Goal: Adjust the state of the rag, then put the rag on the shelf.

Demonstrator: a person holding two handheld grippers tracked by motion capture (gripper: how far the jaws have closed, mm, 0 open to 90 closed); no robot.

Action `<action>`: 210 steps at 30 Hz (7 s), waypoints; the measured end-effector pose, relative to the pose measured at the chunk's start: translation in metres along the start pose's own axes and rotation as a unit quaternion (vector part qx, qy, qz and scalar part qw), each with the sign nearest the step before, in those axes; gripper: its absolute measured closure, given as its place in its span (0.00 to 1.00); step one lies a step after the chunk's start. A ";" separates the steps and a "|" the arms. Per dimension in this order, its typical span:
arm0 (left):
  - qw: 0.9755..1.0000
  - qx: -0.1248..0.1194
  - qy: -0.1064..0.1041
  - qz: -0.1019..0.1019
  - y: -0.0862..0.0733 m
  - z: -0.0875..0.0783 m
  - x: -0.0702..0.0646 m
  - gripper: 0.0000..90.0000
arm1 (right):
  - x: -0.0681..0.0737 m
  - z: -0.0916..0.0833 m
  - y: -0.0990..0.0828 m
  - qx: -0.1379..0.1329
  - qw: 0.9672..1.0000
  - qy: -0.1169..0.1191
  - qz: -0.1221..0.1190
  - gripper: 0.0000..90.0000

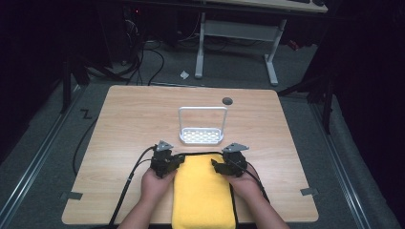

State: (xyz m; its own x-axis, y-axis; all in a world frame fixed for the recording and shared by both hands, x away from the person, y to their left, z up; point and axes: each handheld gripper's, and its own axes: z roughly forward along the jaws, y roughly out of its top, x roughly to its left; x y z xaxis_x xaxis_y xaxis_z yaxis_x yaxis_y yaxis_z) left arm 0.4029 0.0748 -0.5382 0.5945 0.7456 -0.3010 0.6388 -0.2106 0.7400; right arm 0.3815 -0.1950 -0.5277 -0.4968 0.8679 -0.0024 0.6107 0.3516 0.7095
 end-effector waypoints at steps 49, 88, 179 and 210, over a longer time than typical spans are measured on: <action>0.995 -0.097 -0.018 0.008 0.012 -0.039 -0.014 0.91 | 0.015 -0.038 0.013 -0.111 0.993 0.034 -0.018 0.86; 0.967 -0.242 0.003 0.083 0.110 -0.114 -0.044 0.91 | 0.013 -0.112 0.099 -0.276 0.960 -0.009 -0.045 0.85; 0.986 -0.133 0.016 0.098 0.201 -0.009 0.036 0.91 | -0.083 -0.029 0.176 -0.199 0.978 -0.022 -0.051 0.85; 0.992 -0.099 -0.006 0.075 0.168 0.009 0.049 0.91 | -0.099 -0.005 0.161 -0.154 0.987 0.033 -0.008 0.83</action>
State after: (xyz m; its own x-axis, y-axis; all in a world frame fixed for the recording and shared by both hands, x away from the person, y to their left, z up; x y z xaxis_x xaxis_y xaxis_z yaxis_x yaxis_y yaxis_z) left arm 0.5438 0.0703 -0.4344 0.6821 0.7072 -0.1858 0.4360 -0.1894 0.8798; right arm 0.5257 -0.2262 -0.4098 -0.5510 0.8341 0.0234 0.3901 0.2327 0.8909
